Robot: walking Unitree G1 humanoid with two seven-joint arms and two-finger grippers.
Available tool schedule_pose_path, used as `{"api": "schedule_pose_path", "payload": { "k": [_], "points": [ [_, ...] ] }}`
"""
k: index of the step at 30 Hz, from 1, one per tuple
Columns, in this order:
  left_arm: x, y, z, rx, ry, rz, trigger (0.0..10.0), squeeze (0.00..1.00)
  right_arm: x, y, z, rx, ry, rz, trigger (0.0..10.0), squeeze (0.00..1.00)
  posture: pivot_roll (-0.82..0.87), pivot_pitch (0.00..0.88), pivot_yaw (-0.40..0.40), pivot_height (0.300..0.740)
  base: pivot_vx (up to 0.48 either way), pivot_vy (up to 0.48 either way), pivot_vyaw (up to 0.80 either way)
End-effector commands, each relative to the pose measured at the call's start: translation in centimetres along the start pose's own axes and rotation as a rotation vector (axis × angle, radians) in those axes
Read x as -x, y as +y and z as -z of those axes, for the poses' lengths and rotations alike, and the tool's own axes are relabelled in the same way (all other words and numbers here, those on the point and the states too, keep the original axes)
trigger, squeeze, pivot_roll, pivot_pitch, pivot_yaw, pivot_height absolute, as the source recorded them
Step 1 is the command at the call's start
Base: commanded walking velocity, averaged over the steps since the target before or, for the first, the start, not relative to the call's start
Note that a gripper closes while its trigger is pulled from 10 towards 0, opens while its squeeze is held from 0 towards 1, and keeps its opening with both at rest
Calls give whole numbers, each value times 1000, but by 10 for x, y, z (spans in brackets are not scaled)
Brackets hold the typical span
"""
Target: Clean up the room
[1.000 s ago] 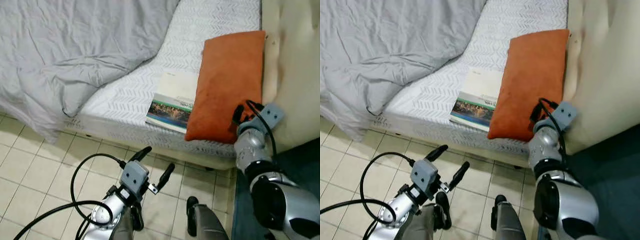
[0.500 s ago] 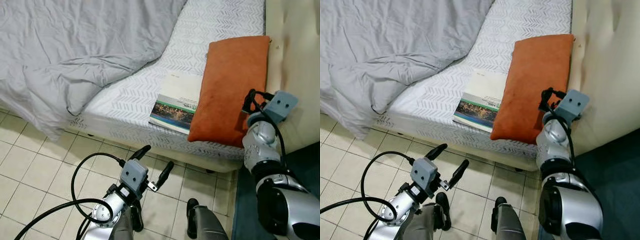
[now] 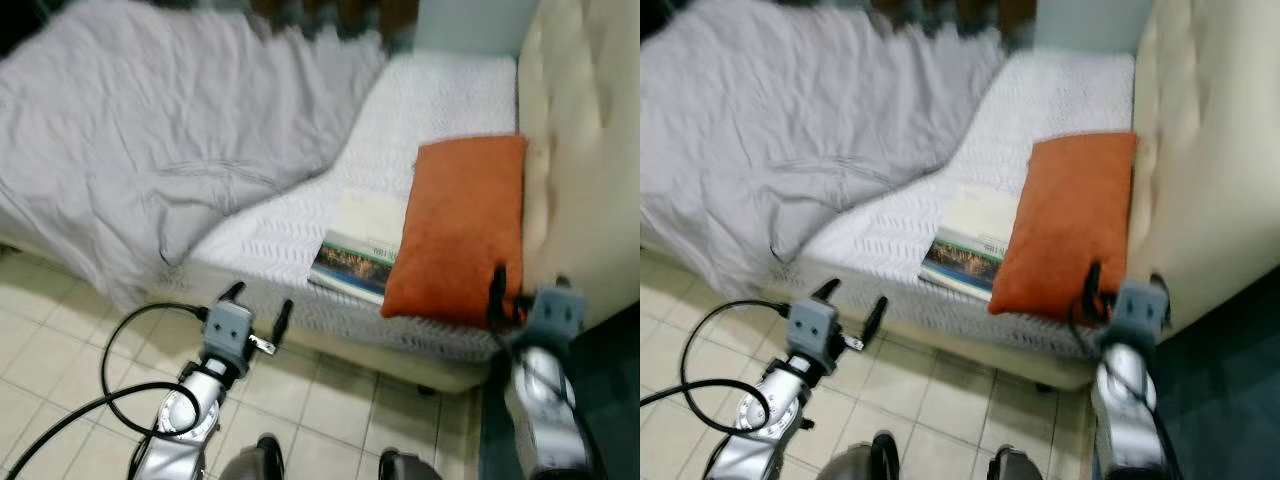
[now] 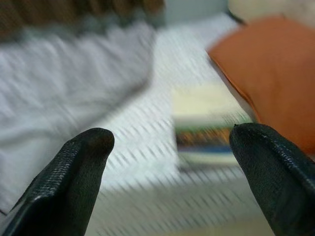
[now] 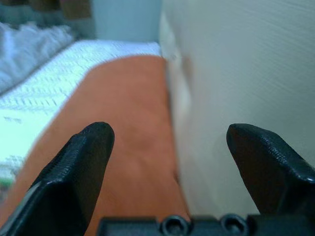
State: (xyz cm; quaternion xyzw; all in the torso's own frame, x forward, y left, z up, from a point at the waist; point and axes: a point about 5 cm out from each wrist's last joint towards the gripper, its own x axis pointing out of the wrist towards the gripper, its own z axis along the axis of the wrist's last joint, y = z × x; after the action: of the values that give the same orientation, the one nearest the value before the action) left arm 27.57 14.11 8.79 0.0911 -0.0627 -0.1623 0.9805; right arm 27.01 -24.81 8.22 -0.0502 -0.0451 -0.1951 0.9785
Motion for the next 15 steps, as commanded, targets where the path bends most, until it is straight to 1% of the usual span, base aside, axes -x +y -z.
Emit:
{"api": "schedule_pose_path", "payload": {
  "k": [1,2,3,5,6,7,8,9,10,12,14,15],
  "points": [
    [-1,1,4,-7,24,-9,10000,0,10,-5,0,3,-6,-2,10000,1000,-109,15,36,740,0,0,0],
    [-2,2,3,-5,23,-16,10000,0,21,-11,7,17,19,3,10000,1000,-109,10,39,740,0,0,0],
    [-3,4,4,15,32,-24,10000,0,30,-16,13,28,44,10,10000,1000,-114,0,50,740,0,0,0],
    [0,4,6,44,53,-38,10000,0,56,-27,28,38,126,10,10000,1000,-130,0,67,740,0,0,0],
    [0,4,6,44,53,-38,10000,0,56,-27,28,38,126,10,10000,1000,-130,0,67,740,0,0,0],
    [1,3,6,50,57,-42,10000,0,64,-30,31,42,150,8,10000,1000,-130,0,67,740,0,0,0],
    [2,1,9,66,70,-46,10000,0,72,-28,36,25,193,-17,10000,878,-147,0,83,740,0,0,0],
    [1,0,12,89,83,-52,10000,0,73,-26,38,6,212,-24,10000,129,-155,0,89,740,0,0,0],
    [0,-2,15,107,97,-55,10000,0,71,-23,41,-12,235,-31,10000,0,-155,0,89,740,0,0,0],
    [-2,-3,17,118,106,-56,10000,0,70,-22,42,-23,249,-34,10000,0,-155,0,89,740,0,0,0],
    [-6,-8,24,158,143,-56,10000,0,57,-13,36,-51,225,-76,10000,0,-166,0,96,740,0,461,0],
    [-6,-8,24,158,143,-56,10000,0,57,-13,36,-51,225,-76,10000,0,-166,0,96,740,0,461,0]
  ]
}}
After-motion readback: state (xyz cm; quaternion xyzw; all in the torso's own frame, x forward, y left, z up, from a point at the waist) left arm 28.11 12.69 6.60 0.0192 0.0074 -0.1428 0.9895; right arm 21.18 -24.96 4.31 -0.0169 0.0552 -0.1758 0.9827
